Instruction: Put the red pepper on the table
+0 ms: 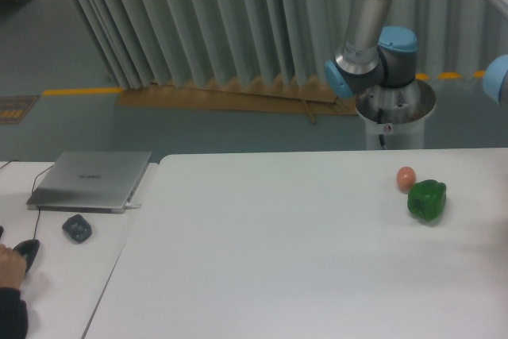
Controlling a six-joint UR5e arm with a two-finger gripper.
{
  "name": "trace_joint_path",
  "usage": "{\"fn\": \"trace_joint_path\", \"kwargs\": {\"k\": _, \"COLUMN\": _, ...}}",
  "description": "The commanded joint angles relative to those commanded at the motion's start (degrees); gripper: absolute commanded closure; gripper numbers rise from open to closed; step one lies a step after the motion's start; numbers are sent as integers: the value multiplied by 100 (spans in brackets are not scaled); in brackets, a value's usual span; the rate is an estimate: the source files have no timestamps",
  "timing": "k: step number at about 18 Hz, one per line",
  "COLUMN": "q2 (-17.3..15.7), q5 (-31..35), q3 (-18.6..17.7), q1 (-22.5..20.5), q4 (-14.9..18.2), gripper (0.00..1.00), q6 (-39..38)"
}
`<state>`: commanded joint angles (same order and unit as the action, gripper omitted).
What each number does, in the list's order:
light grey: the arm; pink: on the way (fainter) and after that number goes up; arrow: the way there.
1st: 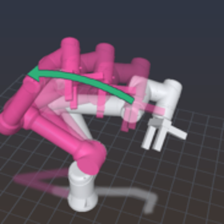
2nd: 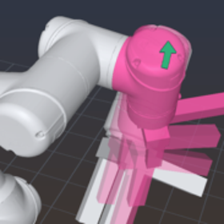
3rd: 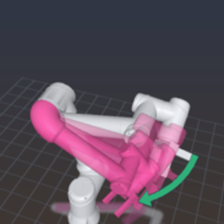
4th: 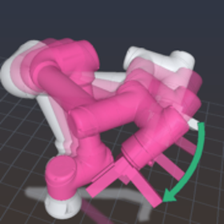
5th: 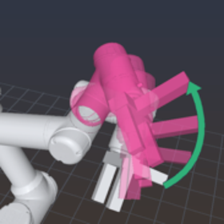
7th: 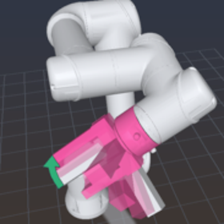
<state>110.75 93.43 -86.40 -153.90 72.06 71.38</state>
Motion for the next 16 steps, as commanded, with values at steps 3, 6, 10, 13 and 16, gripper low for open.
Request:
{"fn": "trace_joint_path", "kwargs": {"k": 3, "q2": -62, "q5": -61, "q3": 17, "q1": -69, "q4": 149, "gripper": 51, "q6": 43}}
{"fn": "trace_joint_path", "kwargs": {"k": 6, "q2": -79, "q5": -272, "q3": 35, "q1": -307, "q4": 308, "gripper": 51, "q6": 113}}
{"fn": "trace_joint_path", "kwargs": {"k": 10, "q2": -167, "q5": -307, "q3": 96, "q1": -211, "q4": 623, "gripper": 51, "q6": 43}}
{"fn": "trace_joint_path", "kwargs": {"k": 13, "q2": -246, "q5": -535, "q3": 79, "q1": -176, "q4": 695, "gripper": 51, "q6": -88}}
{"fn": "trace_joint_path", "kwargs": {"k": 16, "q2": -273, "q5": -633, "q3": 70, "q1": -44, "q4": 678, "gripper": 51, "q6": -246}}
